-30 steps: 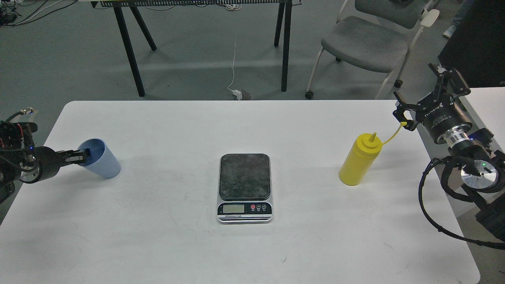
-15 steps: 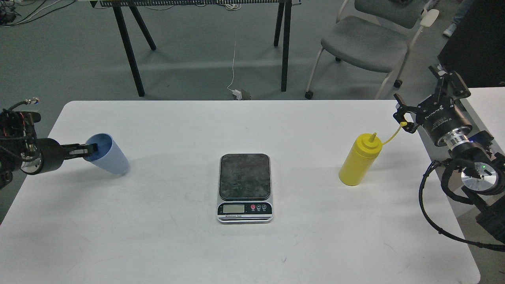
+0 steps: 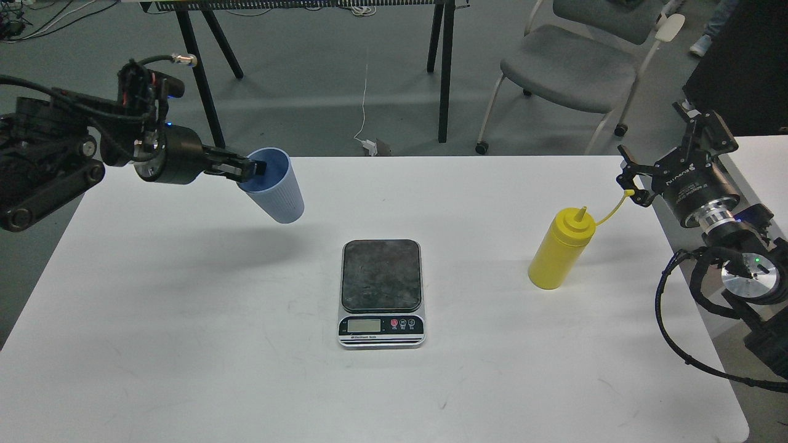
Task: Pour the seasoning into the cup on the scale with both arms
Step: 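Lift the blue cup with the left gripper and lower it onto the scale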
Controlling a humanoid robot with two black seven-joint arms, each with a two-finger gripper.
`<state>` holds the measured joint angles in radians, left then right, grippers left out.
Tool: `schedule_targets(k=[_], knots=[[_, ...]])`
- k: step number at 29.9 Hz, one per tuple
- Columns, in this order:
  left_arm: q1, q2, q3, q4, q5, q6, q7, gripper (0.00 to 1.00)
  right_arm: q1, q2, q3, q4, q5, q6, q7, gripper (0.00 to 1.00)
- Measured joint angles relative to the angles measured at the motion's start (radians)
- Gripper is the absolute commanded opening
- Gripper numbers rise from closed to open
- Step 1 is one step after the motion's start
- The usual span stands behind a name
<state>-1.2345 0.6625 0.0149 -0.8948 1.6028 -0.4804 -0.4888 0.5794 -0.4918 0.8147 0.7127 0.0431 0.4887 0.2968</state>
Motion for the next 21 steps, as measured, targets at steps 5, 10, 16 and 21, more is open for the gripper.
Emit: schedule_targets(k=[5,10,16,21], knots=[[-0.025,-0.118,0.0,-0.003,0.111,-0.008,0.0,0.05,-0.005,0.0,0.0,-0.001,0.0,0.0,0.0,0.99],[-0.038,-0.23,0.001,-0.008,0.152,-0.008,0.0,0.07,-0.006,0.001,0.0,-0.001,0.0,0.0,0.001,0.99],[-0.037,-0.293,0.035,-0.009,0.208,-0.008,0.0,0.07,-0.011,-0.004,0.002,-0.001,0.0,0.0,0.001,0.99],[-0.035,-0.303,0.07,-0.008,0.22,-0.008,0.0,0.07,-0.017,-0.003,0.002,-0.001,0.0,0.0,0.001,0.99]])
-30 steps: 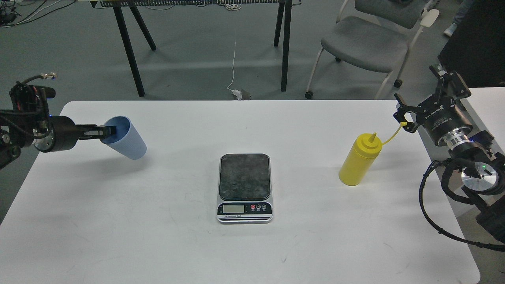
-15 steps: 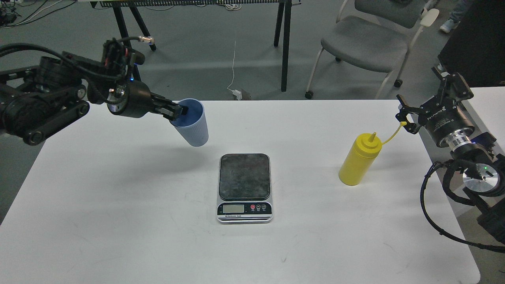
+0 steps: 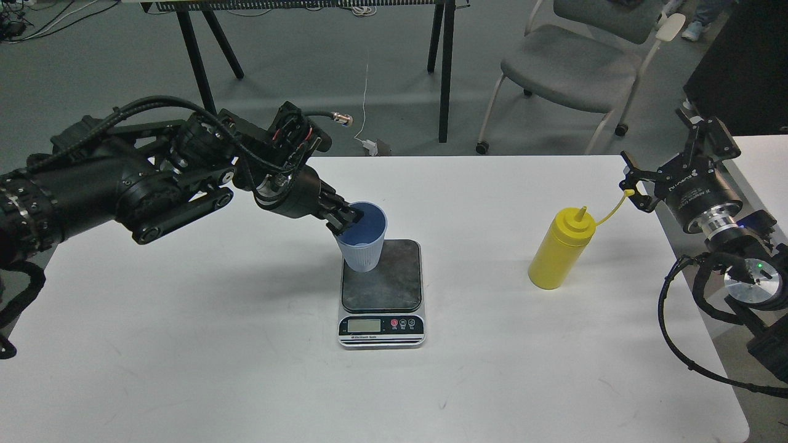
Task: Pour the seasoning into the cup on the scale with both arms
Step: 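Lift the blue cup with the left gripper and lower it onto the scale, then release the blue cup and withdraw the left gripper to rest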
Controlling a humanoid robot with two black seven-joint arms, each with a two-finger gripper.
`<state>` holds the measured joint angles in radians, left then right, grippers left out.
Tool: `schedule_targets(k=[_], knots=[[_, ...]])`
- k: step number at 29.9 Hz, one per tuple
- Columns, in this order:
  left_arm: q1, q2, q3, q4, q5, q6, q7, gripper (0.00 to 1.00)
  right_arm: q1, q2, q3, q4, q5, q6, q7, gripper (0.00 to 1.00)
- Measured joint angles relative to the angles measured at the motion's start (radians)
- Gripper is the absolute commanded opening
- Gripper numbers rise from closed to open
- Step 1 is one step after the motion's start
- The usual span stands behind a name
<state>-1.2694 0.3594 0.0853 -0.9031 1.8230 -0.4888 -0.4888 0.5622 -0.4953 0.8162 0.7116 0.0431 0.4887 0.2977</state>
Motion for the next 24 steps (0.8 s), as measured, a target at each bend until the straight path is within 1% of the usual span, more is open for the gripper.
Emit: schedule_targets(k=[15,24], knots=[[0.019,-0.061,0.005,0.017,0.002,0.0,0.0,0.08,-0.004,0.006,0.0,0.0,0.0,0.0,0.0,0.99],[0.03,-0.116,0.004,0.059,-0.001,0.0,0.0,0.1,-0.006,0.006,0.0,0.001,0.0,0.0,0.0,0.99]])
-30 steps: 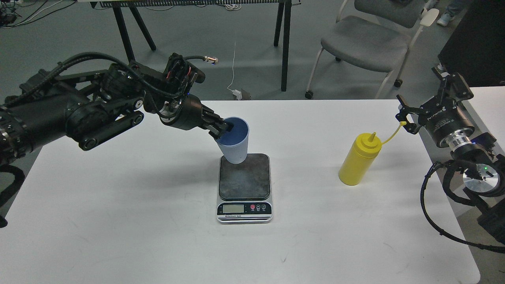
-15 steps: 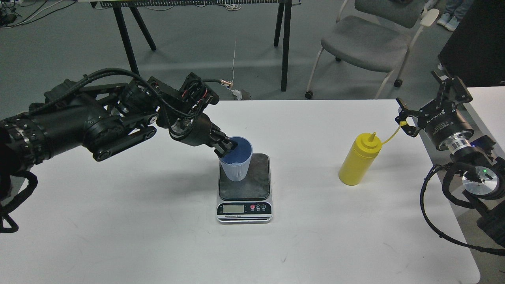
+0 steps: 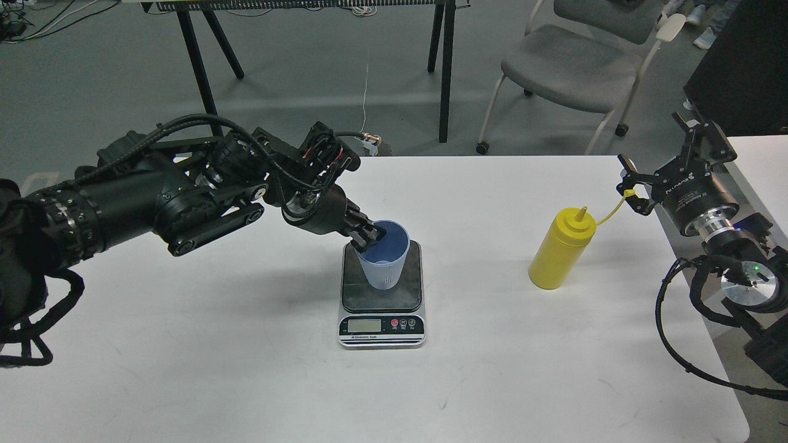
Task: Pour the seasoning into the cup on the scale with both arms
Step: 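Release the blue cup and withdraw the left gripper to rest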
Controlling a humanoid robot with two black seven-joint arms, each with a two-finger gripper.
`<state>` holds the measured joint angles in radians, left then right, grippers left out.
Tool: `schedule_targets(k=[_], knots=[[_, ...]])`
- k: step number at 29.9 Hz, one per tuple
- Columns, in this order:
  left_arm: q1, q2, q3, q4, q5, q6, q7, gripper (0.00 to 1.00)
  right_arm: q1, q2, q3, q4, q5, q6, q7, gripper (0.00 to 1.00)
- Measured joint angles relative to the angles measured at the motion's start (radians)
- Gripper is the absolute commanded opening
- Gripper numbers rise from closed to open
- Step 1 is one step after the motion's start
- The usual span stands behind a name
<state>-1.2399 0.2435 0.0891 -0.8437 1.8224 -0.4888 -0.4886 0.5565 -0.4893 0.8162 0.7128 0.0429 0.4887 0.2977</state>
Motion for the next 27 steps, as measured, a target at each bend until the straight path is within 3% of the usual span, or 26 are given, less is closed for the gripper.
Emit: schedule_targets(k=[3,11,15,22,27], knots=[[0.01,-0.009,0.0,0.004,0.0,0.0,0.0,0.14,-0.004,0.0,0.0,0.001,0.0,0.0,0.0,0.99],[0.02,0.001,-0.015,0.005,-0.048,0.0,0.0,0.59,-0.006,0.0,0.0,0.004,0.0,0.0,0.0,0.99],[0.014,0.006,-0.02,0.005,-0.116,0.0,0.0,0.76,-0.008,0.0,0.0,0.004,0.0,0.0,0.0,0.99],[-0.07,0.101,-0.129,0.008,-0.321,0.0,0.0,0.89,-0.01,0.0,0.002,0.004,0.0,0.0,0.0,0.99],[-0.123,0.213,-0.262,0.104,-0.723,0.0,0.0,0.93,-0.016,0.0,0.041,0.003,0.026,0.0,-0.001,0.99]])
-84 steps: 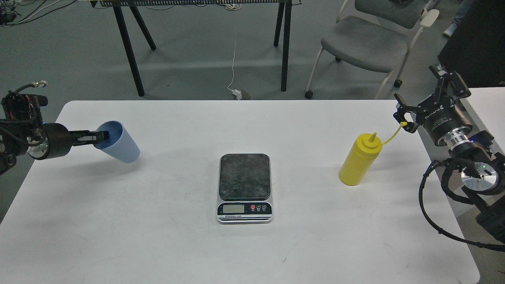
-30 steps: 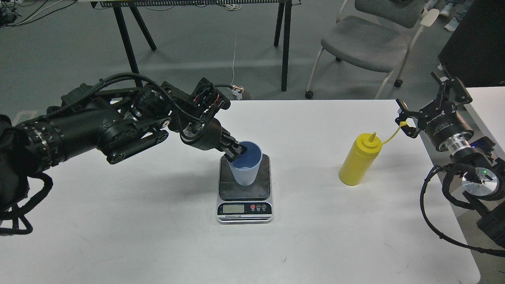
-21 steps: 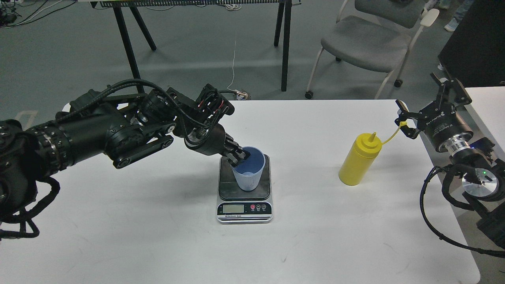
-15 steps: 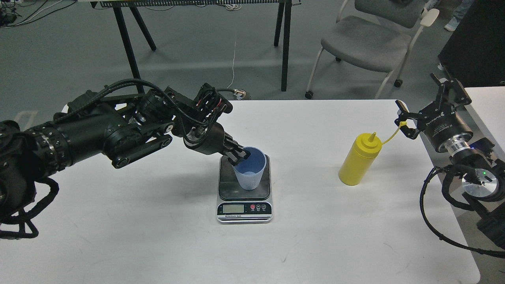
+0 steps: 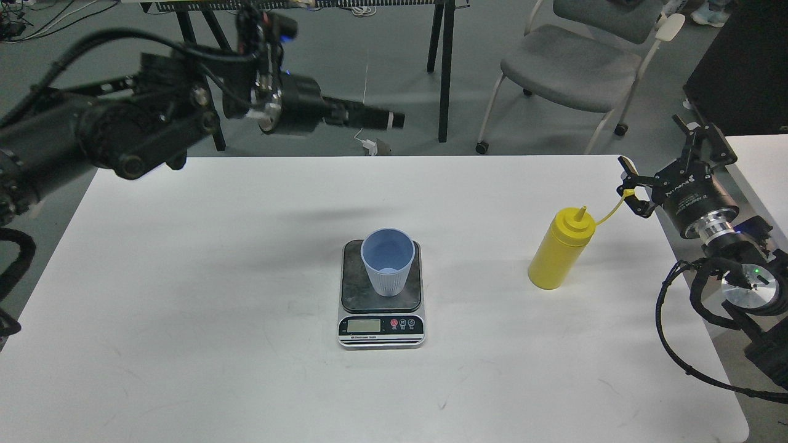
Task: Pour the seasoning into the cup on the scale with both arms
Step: 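Release the blue cup and withdraw the left gripper to rest, then move the right gripper to the yellow bottle and grasp it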
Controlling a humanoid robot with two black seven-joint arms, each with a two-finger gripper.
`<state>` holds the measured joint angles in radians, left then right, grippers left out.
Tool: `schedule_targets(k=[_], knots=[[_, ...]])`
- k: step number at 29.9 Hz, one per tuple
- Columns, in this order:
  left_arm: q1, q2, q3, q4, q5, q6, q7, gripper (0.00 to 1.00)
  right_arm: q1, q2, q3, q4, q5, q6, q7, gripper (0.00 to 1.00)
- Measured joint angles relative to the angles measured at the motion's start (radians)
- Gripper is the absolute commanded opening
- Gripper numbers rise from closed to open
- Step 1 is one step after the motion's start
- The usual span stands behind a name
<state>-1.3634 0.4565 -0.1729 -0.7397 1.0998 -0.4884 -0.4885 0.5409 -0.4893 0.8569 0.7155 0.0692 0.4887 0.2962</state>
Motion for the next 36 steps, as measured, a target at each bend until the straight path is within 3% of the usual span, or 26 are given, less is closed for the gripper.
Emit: schedule_targets(k=[3,7,12,15,22,36], knots=[[0.029,0.028,-0.033,0.119,-0.282,0.0,0.0,0.96,-0.028,-0.009,0.03,0.004,0.073,0.0,-0.003,0.99],[0.164,0.016,-0.047,0.325,-0.568,0.0,0.0,0.99,-0.101,-0.054,0.052,0.046,0.21,0.0,-0.016,0.99],[0.302,-0.037,-0.052,0.485,-0.86,0.0,0.0,0.99,-0.251,-0.118,0.059,0.177,0.409,0.0,-0.067,0.99],[0.353,-0.044,-0.064,0.519,-0.964,0.0,0.0,0.99,-0.357,-0.145,0.065,0.294,0.527,0.0,-0.089,0.99],[0.428,-0.054,-0.14,0.55,-1.022,0.0,0.0,0.99,-0.567,-0.127,0.124,0.472,0.619,0.0,-0.081,0.99],[0.445,-0.074,-0.139,0.566,-1.022,0.0,0.0,0.99,-0.542,0.089,0.117,0.481,0.506,0.0,-0.082,0.99]])
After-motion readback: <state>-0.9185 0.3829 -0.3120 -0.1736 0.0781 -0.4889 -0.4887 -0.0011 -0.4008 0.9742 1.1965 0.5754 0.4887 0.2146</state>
